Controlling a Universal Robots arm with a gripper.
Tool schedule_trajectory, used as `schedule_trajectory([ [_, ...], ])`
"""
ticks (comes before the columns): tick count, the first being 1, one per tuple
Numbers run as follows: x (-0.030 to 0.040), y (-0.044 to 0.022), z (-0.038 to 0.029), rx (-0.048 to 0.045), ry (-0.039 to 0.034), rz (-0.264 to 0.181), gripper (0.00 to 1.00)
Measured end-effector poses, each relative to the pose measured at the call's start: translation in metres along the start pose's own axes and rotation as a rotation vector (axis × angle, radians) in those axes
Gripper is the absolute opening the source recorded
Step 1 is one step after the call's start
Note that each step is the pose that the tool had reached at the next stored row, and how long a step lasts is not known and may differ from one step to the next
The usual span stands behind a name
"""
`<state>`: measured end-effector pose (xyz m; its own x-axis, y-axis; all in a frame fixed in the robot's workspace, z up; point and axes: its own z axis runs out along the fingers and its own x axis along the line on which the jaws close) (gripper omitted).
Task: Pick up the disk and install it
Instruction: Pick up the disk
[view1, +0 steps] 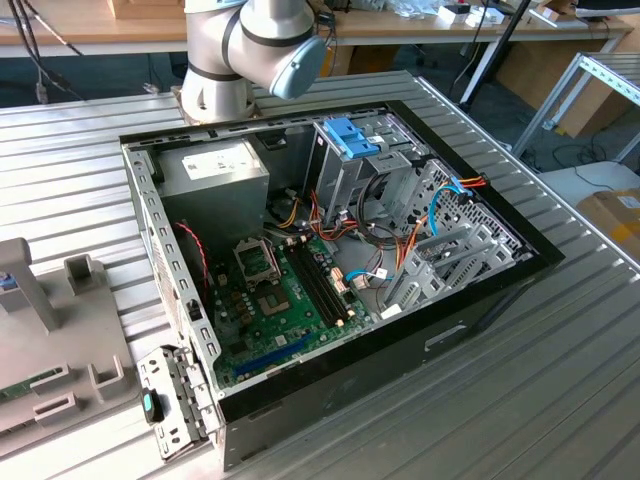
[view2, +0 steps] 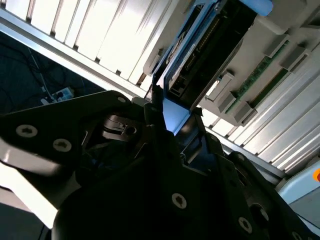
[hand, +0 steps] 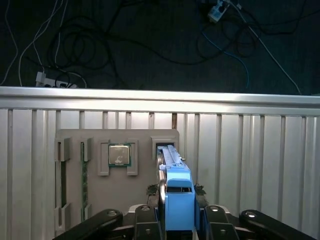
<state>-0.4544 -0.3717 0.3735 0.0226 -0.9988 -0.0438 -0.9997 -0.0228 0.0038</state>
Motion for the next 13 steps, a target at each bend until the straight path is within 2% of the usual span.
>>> schedule_trajectory([
  [5,-0.0019,0.0002,-0.0446,0.0008,0.0,0.0,0.36],
  [7,-0.0024,0.0002,-0.0553,0.0011,0.0001,0.0,0.36],
  [8,-0.0028,0.0003,-0.0646,0.0013,0.0001,0.0,0.36],
  [10,-0.0033,0.0003,-0.0764,0.0015,0.0,0.0,0.36],
  [11,-0.0037,0.0004,-0.0858,0.0019,0.0,0.0,0.36],
  [12,-0.004,0.0004,-0.0924,0.0022,0.0,0.0,0.36],
  [13,-0.0042,0.0004,-0.0963,0.0022,0.0001,0.0,0.36],
])
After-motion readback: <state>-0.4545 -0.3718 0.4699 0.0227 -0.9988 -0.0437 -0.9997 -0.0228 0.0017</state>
